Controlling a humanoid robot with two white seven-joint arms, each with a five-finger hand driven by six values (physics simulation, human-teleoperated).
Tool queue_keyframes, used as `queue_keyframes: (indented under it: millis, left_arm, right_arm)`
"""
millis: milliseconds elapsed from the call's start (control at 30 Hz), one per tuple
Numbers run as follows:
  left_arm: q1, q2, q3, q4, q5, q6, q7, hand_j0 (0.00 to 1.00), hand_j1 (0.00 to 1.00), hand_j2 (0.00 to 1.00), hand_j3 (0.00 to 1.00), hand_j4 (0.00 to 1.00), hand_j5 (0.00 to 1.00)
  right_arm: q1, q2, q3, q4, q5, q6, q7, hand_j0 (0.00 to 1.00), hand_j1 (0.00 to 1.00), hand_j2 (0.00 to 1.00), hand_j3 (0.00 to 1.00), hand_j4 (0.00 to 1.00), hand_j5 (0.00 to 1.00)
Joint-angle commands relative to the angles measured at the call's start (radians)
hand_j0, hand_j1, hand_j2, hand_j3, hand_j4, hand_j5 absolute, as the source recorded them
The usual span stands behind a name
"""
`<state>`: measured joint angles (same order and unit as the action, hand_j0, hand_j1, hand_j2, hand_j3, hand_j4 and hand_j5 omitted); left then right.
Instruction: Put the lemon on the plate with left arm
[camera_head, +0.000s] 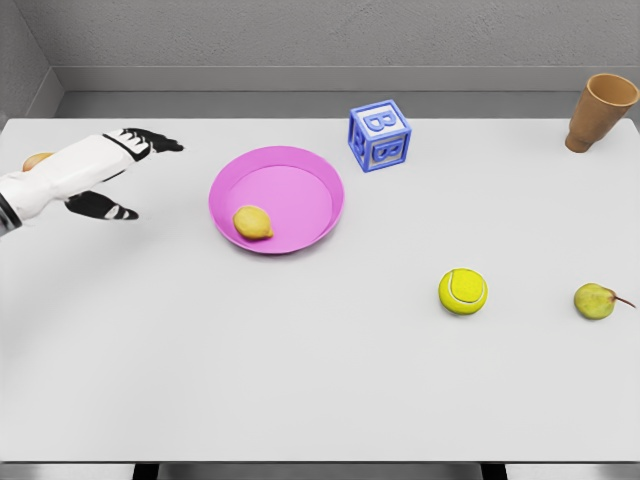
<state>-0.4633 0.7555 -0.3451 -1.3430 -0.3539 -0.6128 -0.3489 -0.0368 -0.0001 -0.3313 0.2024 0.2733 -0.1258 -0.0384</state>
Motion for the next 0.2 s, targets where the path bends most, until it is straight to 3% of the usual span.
queue_keyframes:
  millis: [0, 167]
  left_arm:
    - [0.000, 0.030, 0.023, 0.001, 0.010, 0.002, 0.001, 1.00, 1.00, 1.00, 1.00, 1.00, 1.00]
    - [0.011, 0.030, 0.021, 0.001, 0.010, 0.002, -0.002, 1.00, 1.00, 1.00, 1.00, 1.00, 1.00]
  right_arm:
    - [0.000, 0.000, 0.000, 0.000, 0.000, 0.000, 0.000, 1.00, 1.00, 1.00, 1.00, 1.00, 1.00]
    - [0.000, 0.000, 0.000, 0.000, -0.002, 0.000, 0.000, 1.00, 1.00, 1.00, 1.00, 1.00, 1.00]
